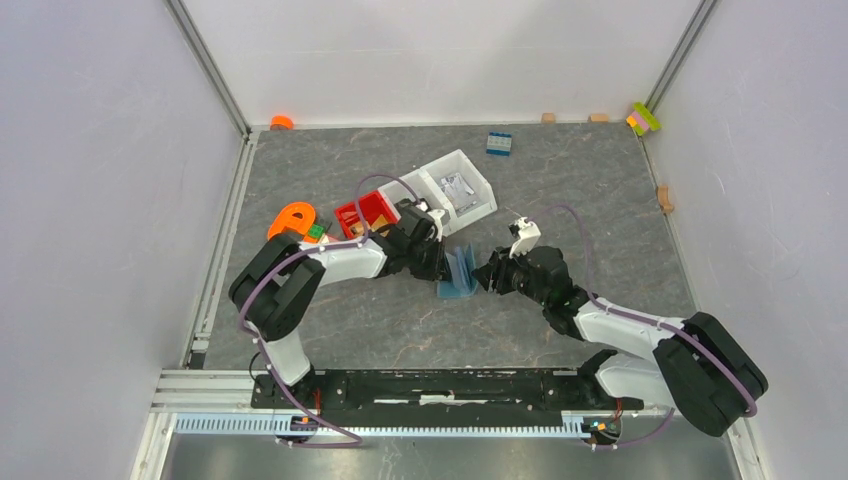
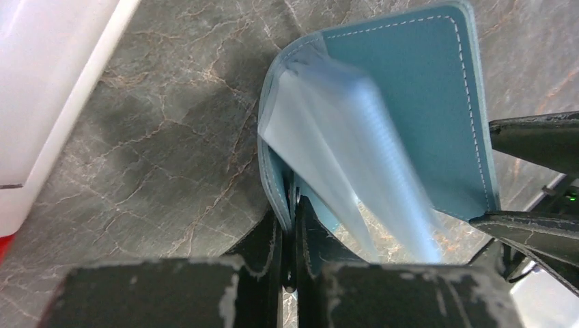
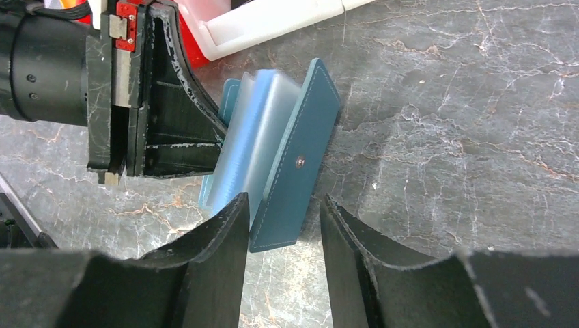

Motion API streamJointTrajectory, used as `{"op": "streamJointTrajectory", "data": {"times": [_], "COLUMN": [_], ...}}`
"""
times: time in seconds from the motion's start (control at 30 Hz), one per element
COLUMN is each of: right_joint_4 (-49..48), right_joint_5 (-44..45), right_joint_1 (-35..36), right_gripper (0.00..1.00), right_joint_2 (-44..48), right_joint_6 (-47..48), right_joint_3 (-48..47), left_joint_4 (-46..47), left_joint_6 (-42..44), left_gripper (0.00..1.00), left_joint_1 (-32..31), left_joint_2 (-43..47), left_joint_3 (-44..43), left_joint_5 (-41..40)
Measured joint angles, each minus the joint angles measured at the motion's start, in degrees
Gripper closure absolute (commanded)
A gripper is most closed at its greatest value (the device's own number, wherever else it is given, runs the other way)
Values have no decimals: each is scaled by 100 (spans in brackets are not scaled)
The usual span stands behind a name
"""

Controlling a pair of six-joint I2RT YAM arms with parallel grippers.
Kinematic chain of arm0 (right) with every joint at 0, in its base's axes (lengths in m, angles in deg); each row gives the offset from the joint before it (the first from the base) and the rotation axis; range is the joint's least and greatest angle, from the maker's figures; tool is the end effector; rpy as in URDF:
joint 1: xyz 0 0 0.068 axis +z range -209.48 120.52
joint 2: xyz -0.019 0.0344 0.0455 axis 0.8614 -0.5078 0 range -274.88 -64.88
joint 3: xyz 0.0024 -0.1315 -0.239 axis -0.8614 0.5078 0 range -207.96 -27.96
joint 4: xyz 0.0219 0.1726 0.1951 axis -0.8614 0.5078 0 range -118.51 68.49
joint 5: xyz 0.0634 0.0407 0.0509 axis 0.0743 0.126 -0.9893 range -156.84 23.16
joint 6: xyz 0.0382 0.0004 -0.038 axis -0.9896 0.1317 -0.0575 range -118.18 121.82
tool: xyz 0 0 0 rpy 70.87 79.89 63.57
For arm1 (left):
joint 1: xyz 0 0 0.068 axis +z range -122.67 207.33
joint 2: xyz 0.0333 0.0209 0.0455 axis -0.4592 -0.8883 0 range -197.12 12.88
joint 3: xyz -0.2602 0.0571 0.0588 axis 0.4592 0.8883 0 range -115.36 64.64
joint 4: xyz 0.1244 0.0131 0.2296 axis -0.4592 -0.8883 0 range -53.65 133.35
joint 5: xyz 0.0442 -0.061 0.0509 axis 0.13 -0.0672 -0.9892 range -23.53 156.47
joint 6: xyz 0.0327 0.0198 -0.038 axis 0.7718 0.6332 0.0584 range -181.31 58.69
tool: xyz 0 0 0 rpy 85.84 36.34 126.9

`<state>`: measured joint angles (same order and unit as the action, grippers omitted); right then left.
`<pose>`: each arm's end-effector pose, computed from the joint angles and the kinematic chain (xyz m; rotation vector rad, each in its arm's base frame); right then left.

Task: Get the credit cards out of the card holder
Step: Remove the credit card from the card holder.

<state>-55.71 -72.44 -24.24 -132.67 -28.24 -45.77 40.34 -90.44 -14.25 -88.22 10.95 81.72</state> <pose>0.1815 0.1322 0.1665 -0.1603 2.0576 0.8247 0.2554 -0.2392 0.1493 0.4074 2.5759 -0.8267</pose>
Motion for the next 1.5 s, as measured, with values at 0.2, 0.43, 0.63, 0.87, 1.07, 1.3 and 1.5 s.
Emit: {"op": "streamJointTrajectory", "data": {"times": [0.2,0.43,0.63,0.87,1.07,1.3,1.5], "right_joint_4": [173,267,271,260,243,249,258], "right_joint_5": [74,72,2,-195,-343,-579,-741], "right_joint_1": [2,2,2,0,2,2,74], "right_gripper": [53,47,43,24,24,23,21], "right_joint_2": [-46,-92,-92,-127,-136,-544,-675], "right_joint_6": [57,94,105,127,170,168,195], "right_joint_3": [-94,-168,-168,-168,-168,-295,-393], "left_joint_4": [-315,-1008,-1084,-1016,-1014,-1014,-1014], "left_joint_6": [101,101,225,367,396,398,398], "left_gripper": [98,98,98,98,98,98,98], "left_joint_1": [-216,-492,-516,-540,-542,-544,-542], "left_joint_2": [0,-267,-372,-120,-114,-114,-114], "left_joint_3": [-177,-876,-986,-787,-782,-782,-780], "left_joint_5": [-485,-769,-848,-726,-553,-428,-407]}}
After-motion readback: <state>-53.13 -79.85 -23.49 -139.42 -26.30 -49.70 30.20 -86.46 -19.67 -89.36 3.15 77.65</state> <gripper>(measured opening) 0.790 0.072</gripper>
